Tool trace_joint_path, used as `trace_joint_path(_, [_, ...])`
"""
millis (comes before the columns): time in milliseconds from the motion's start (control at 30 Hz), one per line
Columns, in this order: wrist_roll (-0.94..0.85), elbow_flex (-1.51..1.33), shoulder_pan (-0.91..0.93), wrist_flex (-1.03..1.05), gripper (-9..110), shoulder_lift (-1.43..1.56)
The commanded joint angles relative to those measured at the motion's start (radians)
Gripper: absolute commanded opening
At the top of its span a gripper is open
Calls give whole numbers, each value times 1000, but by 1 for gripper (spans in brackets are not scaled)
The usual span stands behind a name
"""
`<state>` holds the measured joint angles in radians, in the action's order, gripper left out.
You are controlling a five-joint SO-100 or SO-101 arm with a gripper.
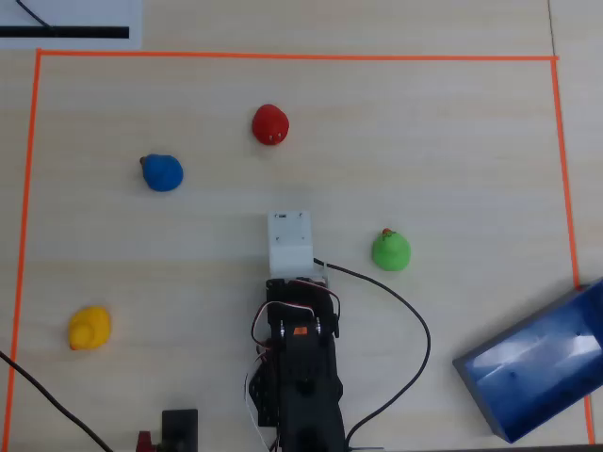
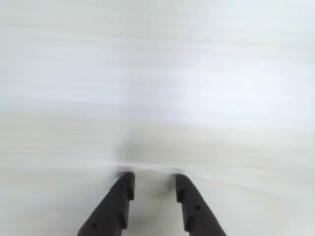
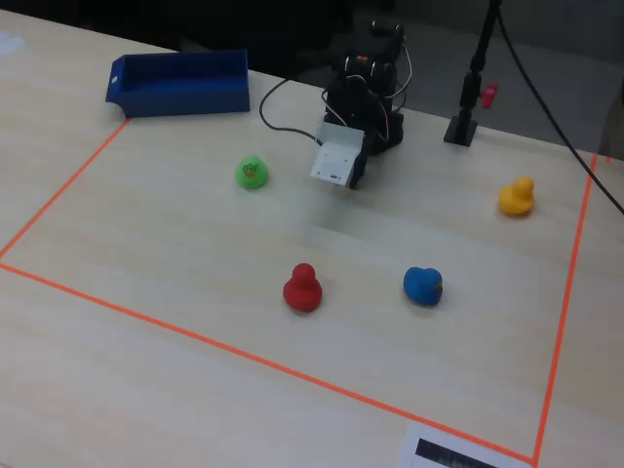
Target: Grasp green duck and put it into box.
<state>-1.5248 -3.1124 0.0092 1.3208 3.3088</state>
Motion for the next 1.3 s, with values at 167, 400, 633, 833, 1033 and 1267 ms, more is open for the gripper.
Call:
trace_joint_path(167, [3,2,0,14,9,3])
trace_joint_path(400, [3,2,0,14,9,3])
trace_joint_path(633, [3,2,0,14,9,3])
trace_joint_path(833, [3,2,0,14,9,3])
trace_joint_path(1033, [3,2,-9,14,9,3])
trace_joint_path(1267, [3,2,-9,14,8,3])
